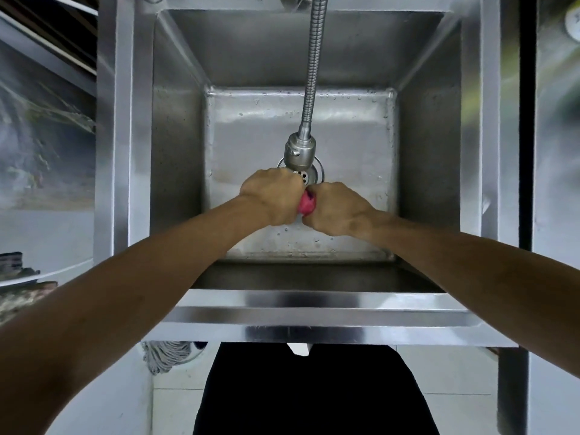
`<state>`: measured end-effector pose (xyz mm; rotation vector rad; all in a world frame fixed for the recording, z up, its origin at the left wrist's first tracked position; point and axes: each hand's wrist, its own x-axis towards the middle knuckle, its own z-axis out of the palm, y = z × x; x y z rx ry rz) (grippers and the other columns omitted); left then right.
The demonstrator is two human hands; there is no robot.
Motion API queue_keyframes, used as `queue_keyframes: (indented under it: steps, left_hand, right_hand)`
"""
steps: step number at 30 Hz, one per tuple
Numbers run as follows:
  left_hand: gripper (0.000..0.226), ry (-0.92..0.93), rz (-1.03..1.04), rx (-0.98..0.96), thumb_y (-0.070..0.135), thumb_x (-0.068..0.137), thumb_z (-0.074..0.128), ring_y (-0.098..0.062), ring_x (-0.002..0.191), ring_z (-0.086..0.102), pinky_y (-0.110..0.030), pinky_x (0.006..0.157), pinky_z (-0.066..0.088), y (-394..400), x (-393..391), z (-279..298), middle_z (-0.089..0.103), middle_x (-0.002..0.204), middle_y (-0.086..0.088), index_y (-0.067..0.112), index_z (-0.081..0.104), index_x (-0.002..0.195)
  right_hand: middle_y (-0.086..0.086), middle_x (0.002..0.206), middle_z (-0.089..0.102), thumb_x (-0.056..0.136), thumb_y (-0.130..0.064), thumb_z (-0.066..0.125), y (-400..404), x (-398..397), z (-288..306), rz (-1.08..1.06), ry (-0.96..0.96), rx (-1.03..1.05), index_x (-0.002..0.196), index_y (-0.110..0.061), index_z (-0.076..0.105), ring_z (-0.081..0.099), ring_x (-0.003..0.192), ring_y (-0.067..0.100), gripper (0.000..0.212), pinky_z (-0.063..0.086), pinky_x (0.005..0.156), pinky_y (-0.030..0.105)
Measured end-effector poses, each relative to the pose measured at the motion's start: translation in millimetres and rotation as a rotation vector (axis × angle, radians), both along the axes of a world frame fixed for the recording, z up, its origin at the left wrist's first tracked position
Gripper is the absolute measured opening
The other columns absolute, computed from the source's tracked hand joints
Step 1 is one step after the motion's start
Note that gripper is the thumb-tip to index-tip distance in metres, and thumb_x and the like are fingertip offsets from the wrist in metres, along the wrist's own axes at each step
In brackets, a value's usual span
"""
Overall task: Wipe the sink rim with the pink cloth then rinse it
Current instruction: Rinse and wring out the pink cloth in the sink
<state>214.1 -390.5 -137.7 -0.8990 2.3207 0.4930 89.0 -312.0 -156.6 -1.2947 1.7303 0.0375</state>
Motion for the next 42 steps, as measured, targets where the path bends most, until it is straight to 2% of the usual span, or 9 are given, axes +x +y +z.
queue_keyframes:
  steps: [3,7,12,15,18,23,28,38,42]
  left_hand:
    - [0.018,-0.012,0.002,0.114,0.015,0.087,0.063,-0.015,0.062,0.049,-0.032,0.060,0.043,-3.1,1.3,-2.7,0.048,0.073,0.001,0.020,0.052,0.073]
    - [0.014,-0.040,0.015,0.225,0.016,0.088,0.062,-0.016,0.067,0.057,-0.030,0.056,0.047,-3.6,-0.5,-13.7,0.060,0.081,-0.003,0.020,0.056,0.075]
    - [0.015,-0.038,0.012,0.268,0.017,0.090,0.058,-0.017,0.068,0.054,-0.027,0.054,0.042,-7.2,-10.6,-15.8,0.057,0.080,-0.004,0.016,0.056,0.075]
    - [0.017,-0.029,0.030,0.257,0.016,0.088,0.060,-0.015,0.064,0.052,-0.027,0.051,0.040,-11.1,-12.3,-14.3,0.055,0.076,-0.003,0.018,0.054,0.072]
    - [0.018,-0.016,0.046,0.259,0.017,0.087,0.062,-0.015,0.063,0.052,-0.027,0.052,0.040,-13.0,-10.2,-13.4,0.055,0.075,-0.003,0.019,0.053,0.071]
    - [0.013,-0.021,0.040,0.274,0.016,0.085,0.062,-0.018,0.067,0.056,-0.028,0.055,0.044,-8.5,-6.6,-21.8,0.058,0.079,-0.004,0.017,0.057,0.073]
    - [0.014,-0.009,0.053,0.281,0.016,0.085,0.064,-0.017,0.063,0.053,-0.027,0.052,0.039,-11.9,-9.7,-18.7,0.057,0.075,-0.004,0.015,0.057,0.072]
    - [0.012,-0.048,0.067,0.377,0.020,0.082,0.070,-0.020,0.066,0.056,-0.032,0.059,0.047,-12.3,3.5,-25.8,0.061,0.078,-0.005,0.015,0.061,0.076]
    - [0.012,0.098,0.160,0.196,0.019,0.085,0.067,-0.021,0.067,0.058,-0.029,0.054,0.040,-4.1,7.4,-25.1,0.056,0.075,-0.002,0.019,0.058,0.077]
  right_hand:
    - [-0.003,0.086,0.065,0.084,-0.026,0.068,4.9,3.9,-3.7,0.061,0.064,-0.054,0.095,-0.022,0.065,0.062,0.077,0.021,0.012,0.045,0.066,0.029]
    - [-0.004,0.082,0.060,0.086,-0.028,0.065,8.9,1.5,-9.2,0.149,0.113,-0.088,0.097,-0.023,0.064,0.060,0.077,0.023,0.012,0.042,0.069,0.029]
    - [0.000,0.086,0.062,0.088,-0.029,0.062,1.5,-8.4,-7.2,0.215,0.186,-0.120,0.097,-0.021,0.063,0.060,0.078,0.025,0.013,0.042,0.069,0.030]
    - [0.002,0.088,0.066,0.089,-0.029,0.060,-3.6,-10.0,-6.0,0.262,0.235,-0.143,0.099,-0.019,0.064,0.061,0.076,0.025,0.015,0.042,0.068,0.030]
    - [0.002,0.086,0.062,0.089,-0.029,0.060,-5.3,-8.7,-5.6,0.269,0.255,-0.161,0.102,-0.019,0.064,0.057,0.075,0.026,0.017,0.042,0.069,0.031]
    - [0.002,0.091,0.067,0.089,-0.027,0.062,-0.9,-6.0,-10.1,0.285,0.269,-0.157,0.106,-0.019,0.065,0.057,0.075,0.025,0.019,0.041,0.070,0.031]
    - [0.004,0.093,0.068,0.090,-0.031,0.061,-3.7,-9.3,-6.5,0.286,0.303,-0.172,0.105,-0.019,0.064,0.056,0.076,0.026,0.020,0.042,0.070,0.032]
    - [0.006,0.102,0.071,0.091,-0.028,0.061,-2.2,7.8,-1.9,0.291,0.305,-0.139,0.111,-0.020,0.065,0.054,0.079,0.025,0.022,0.042,0.074,0.032]
    - [0.006,0.103,0.071,0.093,-0.022,0.057,-7.4,2.6,5.5,0.309,0.420,-0.178,0.116,-0.019,0.063,0.053,0.078,0.026,0.024,0.040,0.072,0.034]
